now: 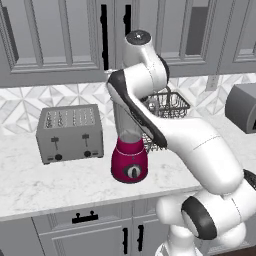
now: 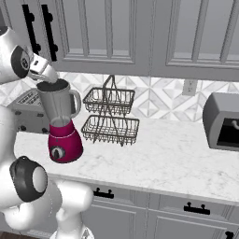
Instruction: Close the lid blender by securely placing the lid on top.
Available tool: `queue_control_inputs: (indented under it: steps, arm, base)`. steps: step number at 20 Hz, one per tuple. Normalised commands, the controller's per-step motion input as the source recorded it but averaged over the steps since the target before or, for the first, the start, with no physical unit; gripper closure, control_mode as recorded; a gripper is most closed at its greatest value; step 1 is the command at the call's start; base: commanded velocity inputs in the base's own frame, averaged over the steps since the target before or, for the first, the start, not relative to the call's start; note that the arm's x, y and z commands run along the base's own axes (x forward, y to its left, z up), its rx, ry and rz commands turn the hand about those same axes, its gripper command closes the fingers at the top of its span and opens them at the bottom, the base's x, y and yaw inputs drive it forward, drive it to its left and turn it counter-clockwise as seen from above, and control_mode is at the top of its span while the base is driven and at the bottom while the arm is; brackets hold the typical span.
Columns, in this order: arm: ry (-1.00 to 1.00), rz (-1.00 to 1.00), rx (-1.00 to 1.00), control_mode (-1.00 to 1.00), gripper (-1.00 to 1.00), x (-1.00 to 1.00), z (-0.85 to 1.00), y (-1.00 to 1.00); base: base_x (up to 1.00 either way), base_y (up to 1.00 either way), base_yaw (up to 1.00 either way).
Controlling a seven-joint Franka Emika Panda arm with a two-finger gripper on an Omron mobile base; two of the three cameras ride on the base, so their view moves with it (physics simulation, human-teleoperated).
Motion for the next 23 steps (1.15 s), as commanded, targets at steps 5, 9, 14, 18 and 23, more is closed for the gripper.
queue_control_inputs:
  steps: [5, 9, 14, 18, 23]
  arm:
    - [-0.09, -0.03, -0.09, -1.0, -1.0, -1.0, -0.54, 0.6]
    - [0.01, -0.05, -0.15, -1.0, -1.0, -1.0, -0.99, 0.57]
    - [0.19, -0.03, -0.07, -1.0, -1.0, -0.53, -0.97, 0.16]
    - [0.04, 0.0, 0.01, -1.0, -1.0, -0.04, -0.17, 0.0]
    - [0.0, 0.0, 0.0, -1.0, -1.0, 0.0, 0.0, 0.0]
  base:
    - [0.0, 0.0, 0.0]
    - [0.0, 0.0, 0.0]
    - [0.0, 0.0, 0.0]
    - [0.0, 0.0, 0.0]
    - [0.0, 0.0, 0.0]
